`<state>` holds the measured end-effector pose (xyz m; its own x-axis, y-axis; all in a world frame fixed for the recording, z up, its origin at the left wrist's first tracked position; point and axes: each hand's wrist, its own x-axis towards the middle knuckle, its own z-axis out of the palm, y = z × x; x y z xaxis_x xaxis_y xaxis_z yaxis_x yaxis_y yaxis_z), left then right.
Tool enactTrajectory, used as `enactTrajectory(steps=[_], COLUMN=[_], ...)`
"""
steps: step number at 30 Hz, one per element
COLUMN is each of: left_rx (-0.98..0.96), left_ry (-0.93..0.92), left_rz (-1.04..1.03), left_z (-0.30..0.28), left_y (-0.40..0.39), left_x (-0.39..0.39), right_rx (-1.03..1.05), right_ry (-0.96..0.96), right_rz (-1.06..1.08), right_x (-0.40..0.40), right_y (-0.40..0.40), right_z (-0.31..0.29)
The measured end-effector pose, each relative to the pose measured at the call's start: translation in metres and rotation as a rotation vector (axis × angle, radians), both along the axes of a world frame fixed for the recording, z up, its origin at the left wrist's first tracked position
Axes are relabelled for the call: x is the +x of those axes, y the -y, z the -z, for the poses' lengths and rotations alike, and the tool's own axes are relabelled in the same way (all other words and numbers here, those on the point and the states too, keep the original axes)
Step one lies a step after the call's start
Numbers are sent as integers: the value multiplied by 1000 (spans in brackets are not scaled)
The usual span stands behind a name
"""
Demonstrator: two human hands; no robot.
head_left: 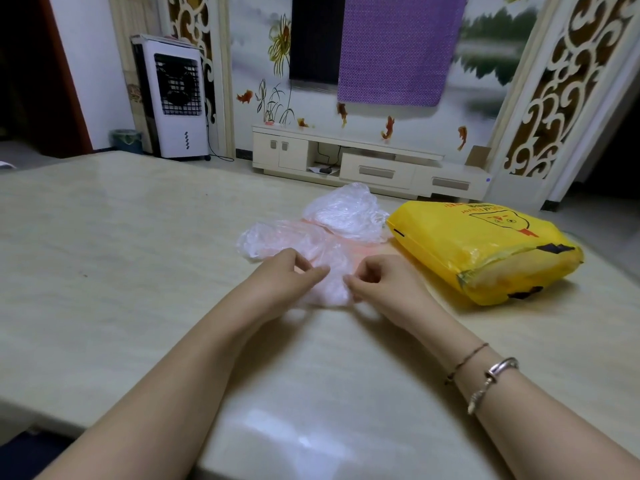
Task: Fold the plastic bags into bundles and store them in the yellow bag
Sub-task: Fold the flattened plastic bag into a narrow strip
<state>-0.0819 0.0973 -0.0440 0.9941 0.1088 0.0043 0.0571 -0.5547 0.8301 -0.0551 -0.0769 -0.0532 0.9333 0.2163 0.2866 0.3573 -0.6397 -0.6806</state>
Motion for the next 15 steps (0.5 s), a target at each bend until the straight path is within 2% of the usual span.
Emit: enactTrajectory(steps=[2, 4, 8, 11, 13, 15], left_rx=[12, 22, 41, 34, 11, -75], left_ry=[-13, -6, -5, -9, -12, -19], left_rz=[-12, -24, -35, -44, -48, -46], left_z=[2, 2, 0, 1, -1, -3], left_y=[1, 2, 3, 2, 1, 0], left_x=[0, 2, 4, 5, 5, 3], right_rx=[-126, -165, -157, -297, -378, -375], right_ry=[31, 85, 211, 119, 71, 94], right_rz=[54, 55, -145, -275, -292, -279], right_x=[1, -2, -12, -24, -30, -31], right_y=[-2, -2, 4, 6, 3, 1], right_z=[2, 0, -8, -9, -9, -7])
